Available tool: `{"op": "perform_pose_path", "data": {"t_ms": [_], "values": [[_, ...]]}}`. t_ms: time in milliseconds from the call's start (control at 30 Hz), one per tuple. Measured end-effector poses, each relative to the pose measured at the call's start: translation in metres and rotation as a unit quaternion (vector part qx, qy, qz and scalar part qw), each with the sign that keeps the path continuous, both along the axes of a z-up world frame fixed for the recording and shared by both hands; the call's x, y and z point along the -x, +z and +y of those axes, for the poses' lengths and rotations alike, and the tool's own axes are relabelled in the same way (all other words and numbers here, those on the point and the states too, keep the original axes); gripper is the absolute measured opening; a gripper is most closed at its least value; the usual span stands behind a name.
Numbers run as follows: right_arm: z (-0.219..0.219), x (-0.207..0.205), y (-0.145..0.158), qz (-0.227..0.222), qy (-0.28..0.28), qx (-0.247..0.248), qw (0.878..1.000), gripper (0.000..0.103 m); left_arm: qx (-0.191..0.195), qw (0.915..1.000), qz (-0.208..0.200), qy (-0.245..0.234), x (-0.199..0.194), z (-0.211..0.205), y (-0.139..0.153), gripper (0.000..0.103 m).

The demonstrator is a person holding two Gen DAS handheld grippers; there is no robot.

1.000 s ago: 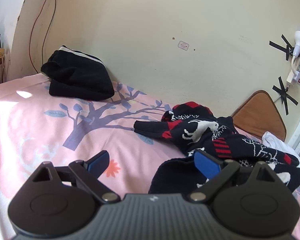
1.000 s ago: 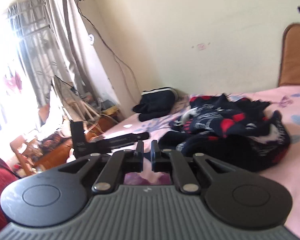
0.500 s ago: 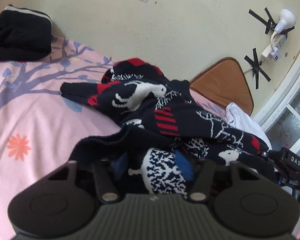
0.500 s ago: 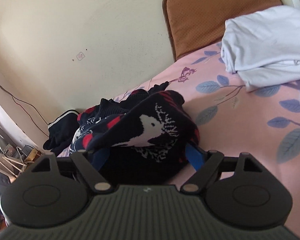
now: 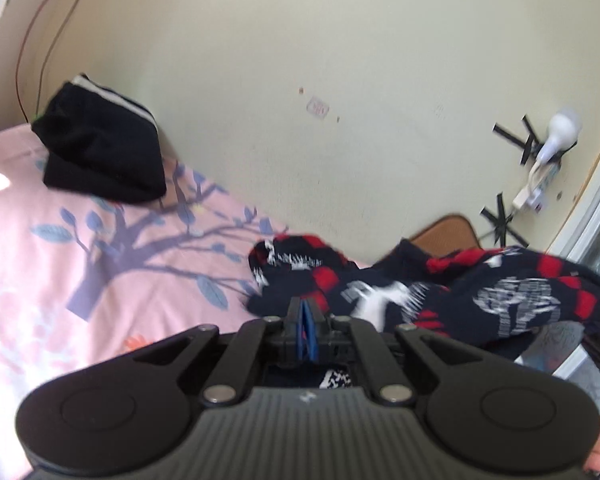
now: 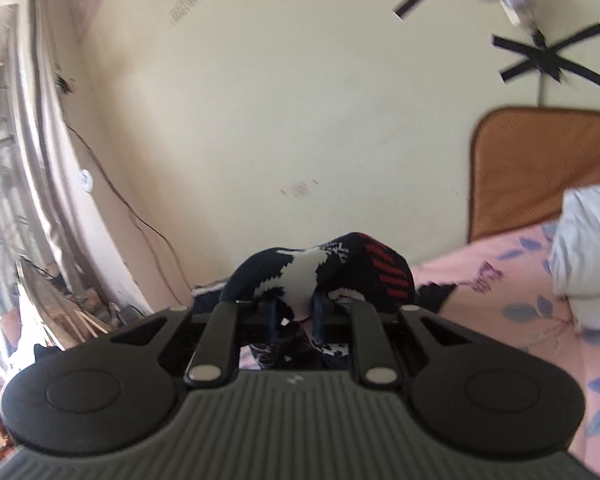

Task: Fold small clothes
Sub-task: 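Lift the sweater with both grippers, raising it off the bed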

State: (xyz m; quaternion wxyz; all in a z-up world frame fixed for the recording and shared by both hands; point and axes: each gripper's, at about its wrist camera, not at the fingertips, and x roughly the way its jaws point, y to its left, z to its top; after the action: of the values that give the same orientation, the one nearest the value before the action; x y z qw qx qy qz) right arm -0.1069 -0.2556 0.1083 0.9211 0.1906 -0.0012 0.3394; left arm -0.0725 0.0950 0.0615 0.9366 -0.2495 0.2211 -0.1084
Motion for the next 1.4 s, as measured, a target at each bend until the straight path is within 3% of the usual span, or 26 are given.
{"op": "perform_pose_path", "data": {"t_ms": [67, 133, 267, 367, 400, 433, 500, 533, 600, 667, 733, 800, 833, 967, 1033, 1100, 1133, 1200, 1300, 1333, 1367, 1400], "values": [[-0.010, 0.020, 0.007, -0.038, 0.033, 0.002, 0.999, 0.020, -0.008, 0.9999, -0.010, 0.007, 0.013, 0.010, 0.005, 0.002], [-0.020, 0.034, 0.007, -0.052, 0.027, 0.033, 0.998, 0.021, -0.016, 0.9998, -0.009, 0.011, 0.023, 0.020, 0.005, 0.002], [-0.047, 0.037, -0.007, -0.003, -0.075, 0.083, 0.994, 0.026, -0.038, 0.9989, 0.013, 0.024, 0.034, 0.044, 0.000, 0.003], [-0.064, 0.026, -0.021, 0.047, -0.191, 0.110, 0.974, 0.027, -0.058, 0.9974, 0.028, 0.033, 0.026, 0.053, 0.000, 0.007], [-0.067, 0.021, -0.026, 0.056, -0.216, 0.116, 0.968, 0.030, -0.058, 0.9972, 0.034, 0.033, 0.020, 0.054, 0.000, 0.012], [-0.068, 0.017, -0.029, 0.061, -0.231, 0.118, 0.964, 0.039, -0.057, 0.9972, 0.038, 0.029, 0.014, 0.054, 0.000, 0.017], [-0.067, 0.009, -0.029, 0.058, -0.242, 0.112, 0.962, 0.054, -0.063, 0.9972, 0.038, 0.011, -0.001, 0.043, -0.002, 0.044], [-0.066, 0.006, -0.032, 0.053, -0.240, 0.110, 0.963, 0.057, -0.072, 0.9967, 0.037, 0.003, -0.007, 0.034, -0.004, 0.052], [-0.058, -0.002, -0.031, 0.048, -0.223, 0.114, 0.967, 0.058, -0.094, 0.9946, 0.037, -0.028, -0.023, 0.010, -0.011, 0.076], [-0.048, -0.005, -0.032, 0.050, -0.206, 0.129, 0.969, 0.061, -0.111, 0.9912, 0.043, -0.057, -0.038, -0.014, -0.024, 0.086], [-0.035, -0.014, -0.036, 0.050, -0.200, 0.159, 0.966, 0.066, -0.133, 0.9868, 0.065, -0.067, -0.052, -0.034, -0.039, 0.076], [-0.026, -0.030, -0.037, 0.060, -0.199, 0.187, 0.960, 0.068, -0.138, 0.9820, 0.093, -0.089, -0.063, -0.047, -0.053, 0.010], [-0.022, -0.040, -0.037, 0.068, -0.199, 0.199, 0.957, 0.068, -0.133, 0.9808, 0.104, -0.097, -0.065, -0.050, -0.057, 0.012], [-0.007, -0.089, -0.026, 0.092, -0.178, 0.257, 0.946, 0.074, -0.131, 0.9785, 0.081, -0.137, -0.038, -0.046, -0.047, 0.011], [-0.001, -0.118, -0.023, 0.109, -0.165, 0.284, 0.938, 0.085, -0.146, 0.9729, 0.064, -0.167, -0.012, -0.042, -0.036, 0.010], [0.000, -0.151, -0.022, 0.138, -0.154, 0.313, 0.927, 0.085, -0.170, 0.9641, 0.059, -0.195, 0.014, -0.037, -0.029, 0.003], [0.000, -0.166, -0.024, 0.152, -0.150, 0.322, 0.922, 0.085, -0.172, 0.9613, 0.063, -0.206, 0.022, -0.034, -0.025, 0.004], [-0.001, -0.189, -0.030, 0.181, -0.136, 0.337, 0.914, 0.085, -0.187, 0.9597, 0.060, -0.200, 0.031, -0.026, -0.014, 0.007], [0.001, -0.215, -0.045, 0.226, -0.101, 0.355, 0.901, 0.085, -0.252, 0.9546, 0.035, -0.155, 0.011, -0.019, 0.012, 0.008], [0.002, -0.220, -0.050, 0.244, -0.087, 0.361, 0.896, 0.085, -0.274, 0.9509, 0.023, -0.142, -0.003, -0.019, 0.021, 0.010], [0.004, -0.222, -0.056, 0.257, -0.077, 0.367, 0.891, 0.084, -0.290, 0.9476, 0.012, -0.132, -0.019, -0.020, 0.029, 0.020], [0.006, -0.220, -0.061, 0.263, -0.063, 0.373, 0.888, 0.077, -0.303, 0.9441, 0.002, -0.130, -0.041, -0.023, 0.036, 0.040]]}}
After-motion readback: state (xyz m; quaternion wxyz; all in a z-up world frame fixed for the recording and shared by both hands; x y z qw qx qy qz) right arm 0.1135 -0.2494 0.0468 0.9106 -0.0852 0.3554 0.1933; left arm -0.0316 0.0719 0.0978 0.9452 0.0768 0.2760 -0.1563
